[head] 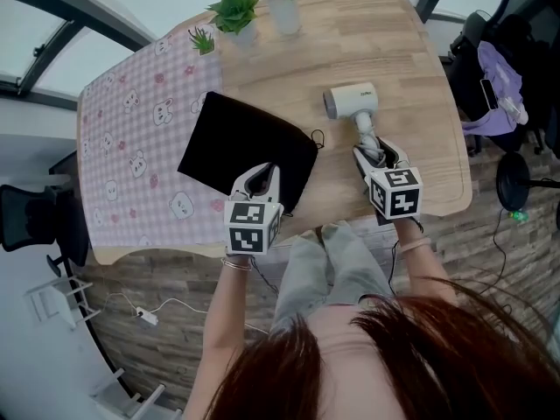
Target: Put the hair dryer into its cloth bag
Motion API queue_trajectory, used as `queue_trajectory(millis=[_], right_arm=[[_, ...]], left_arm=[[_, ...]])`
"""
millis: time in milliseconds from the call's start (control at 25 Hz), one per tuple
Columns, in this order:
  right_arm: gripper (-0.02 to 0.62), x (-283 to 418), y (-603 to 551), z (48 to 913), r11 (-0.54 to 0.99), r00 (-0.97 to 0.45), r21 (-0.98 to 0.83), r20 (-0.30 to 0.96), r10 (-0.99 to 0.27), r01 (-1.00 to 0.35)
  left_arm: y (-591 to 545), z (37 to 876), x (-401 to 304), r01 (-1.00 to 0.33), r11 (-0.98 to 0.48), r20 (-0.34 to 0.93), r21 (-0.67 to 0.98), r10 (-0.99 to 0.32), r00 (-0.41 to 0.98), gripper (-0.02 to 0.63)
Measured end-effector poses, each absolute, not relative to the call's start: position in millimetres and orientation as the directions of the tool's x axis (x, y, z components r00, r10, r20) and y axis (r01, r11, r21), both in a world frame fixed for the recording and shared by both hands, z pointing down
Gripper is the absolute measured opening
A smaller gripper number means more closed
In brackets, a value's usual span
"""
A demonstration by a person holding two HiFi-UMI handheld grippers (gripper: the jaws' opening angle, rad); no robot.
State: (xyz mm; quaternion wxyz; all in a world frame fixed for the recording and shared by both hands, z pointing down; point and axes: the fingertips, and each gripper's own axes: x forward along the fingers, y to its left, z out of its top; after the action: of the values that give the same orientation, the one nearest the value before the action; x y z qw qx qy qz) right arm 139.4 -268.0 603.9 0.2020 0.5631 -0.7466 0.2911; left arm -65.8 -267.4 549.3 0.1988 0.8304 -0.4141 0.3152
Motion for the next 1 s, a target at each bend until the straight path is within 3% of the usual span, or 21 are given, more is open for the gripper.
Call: queue_trajectory(millis=[1000], right_arm=[[0.222,110,-202,537,0.328,-0.37,-0.18,0.581,-0.725,-0.927]], left_arm=[[-263,526,-78,-0.778,-0.624,0.682,0.072,-0.538,0.495,0.026]])
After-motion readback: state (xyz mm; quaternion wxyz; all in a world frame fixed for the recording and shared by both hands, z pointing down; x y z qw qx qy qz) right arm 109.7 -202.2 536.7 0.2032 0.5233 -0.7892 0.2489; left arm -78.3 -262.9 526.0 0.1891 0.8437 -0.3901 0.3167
